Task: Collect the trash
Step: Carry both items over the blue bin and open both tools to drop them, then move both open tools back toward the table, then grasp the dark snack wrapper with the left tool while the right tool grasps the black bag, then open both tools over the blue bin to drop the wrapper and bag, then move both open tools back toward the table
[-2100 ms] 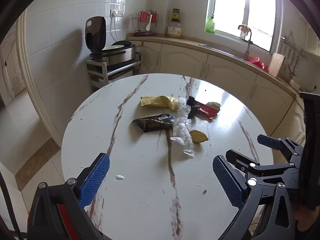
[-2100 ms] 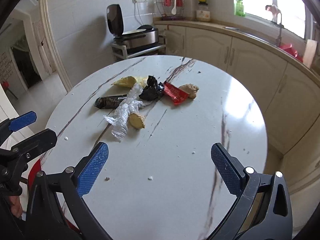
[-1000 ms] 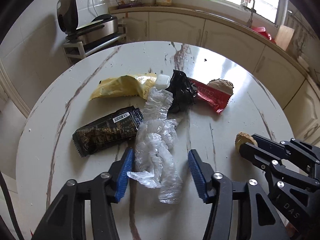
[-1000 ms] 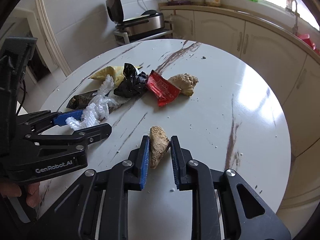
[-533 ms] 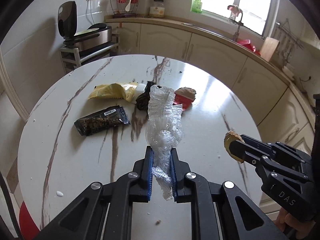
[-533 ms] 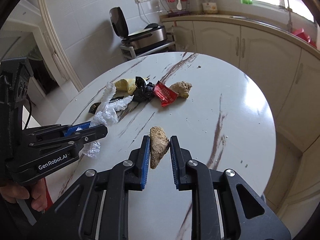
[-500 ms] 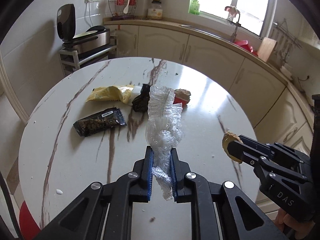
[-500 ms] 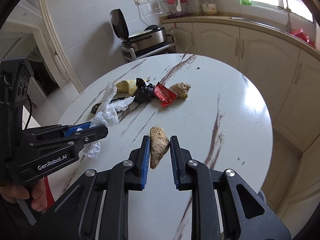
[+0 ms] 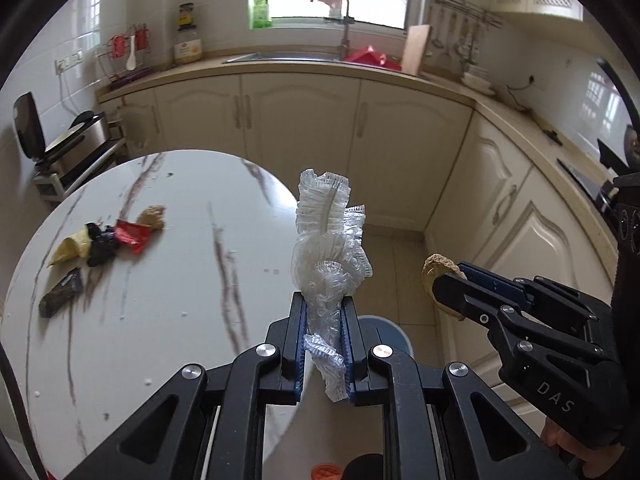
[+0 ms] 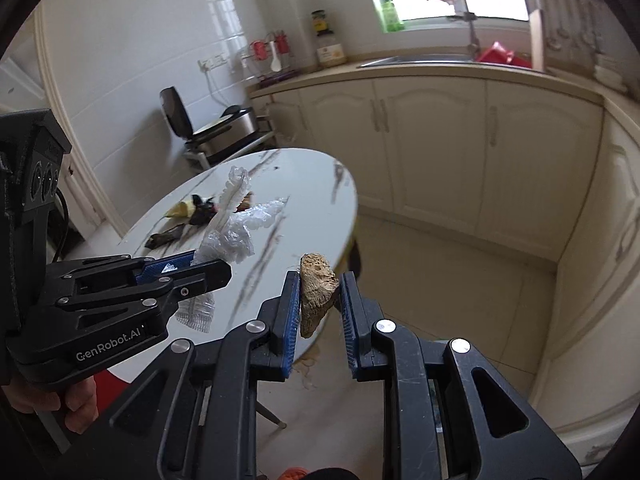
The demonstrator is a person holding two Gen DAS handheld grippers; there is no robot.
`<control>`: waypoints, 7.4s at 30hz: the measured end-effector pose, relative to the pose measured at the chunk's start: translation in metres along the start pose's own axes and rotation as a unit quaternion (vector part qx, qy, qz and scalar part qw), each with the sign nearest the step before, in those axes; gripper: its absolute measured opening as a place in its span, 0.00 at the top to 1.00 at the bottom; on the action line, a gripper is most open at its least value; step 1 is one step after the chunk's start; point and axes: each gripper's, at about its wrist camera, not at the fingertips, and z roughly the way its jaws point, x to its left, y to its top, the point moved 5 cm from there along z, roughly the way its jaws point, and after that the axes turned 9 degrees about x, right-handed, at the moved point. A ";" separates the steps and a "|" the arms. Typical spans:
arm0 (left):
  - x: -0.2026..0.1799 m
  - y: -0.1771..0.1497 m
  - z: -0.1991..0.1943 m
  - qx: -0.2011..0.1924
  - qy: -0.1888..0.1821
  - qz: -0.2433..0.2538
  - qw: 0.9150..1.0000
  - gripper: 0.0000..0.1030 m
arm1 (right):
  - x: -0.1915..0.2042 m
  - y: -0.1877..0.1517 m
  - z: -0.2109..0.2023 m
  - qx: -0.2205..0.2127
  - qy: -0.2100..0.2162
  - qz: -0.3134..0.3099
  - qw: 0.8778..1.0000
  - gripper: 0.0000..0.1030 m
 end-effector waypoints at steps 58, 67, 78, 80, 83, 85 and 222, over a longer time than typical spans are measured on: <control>0.044 -0.112 -0.146 -0.161 0.106 -0.036 0.981 0.01 | 0.076 -0.017 -0.113 -0.119 -0.078 -0.034 0.989 0.10; 0.091 -0.215 -0.206 -0.224 0.162 -0.107 0.955 0.01 | 0.201 -0.011 -0.105 -0.143 -0.045 -0.119 0.982 0.00; 0.128 -0.238 -0.175 -0.218 0.189 -0.159 0.944 0.01 | 0.262 -0.001 -0.045 -0.107 -0.030 -0.174 0.978 0.00; 0.139 -0.236 -0.162 -0.202 0.192 -0.165 0.946 0.01 | 0.261 0.003 -0.027 -0.094 -0.031 -0.176 0.979 0.00; 0.155 -0.228 -0.143 -0.177 0.185 -0.174 0.951 0.01 | 0.251 0.008 0.001 -0.069 -0.032 -0.178 0.981 0.00; 0.173 -0.214 -0.128 -0.156 0.172 -0.181 0.956 0.01 | 0.241 0.013 0.020 -0.052 -0.036 -0.173 0.983 0.00; 0.117 -0.164 -0.168 -0.133 0.144 -0.123 0.973 0.01 | 0.159 0.030 -0.023 -0.052 -0.035 -0.109 0.992 0.01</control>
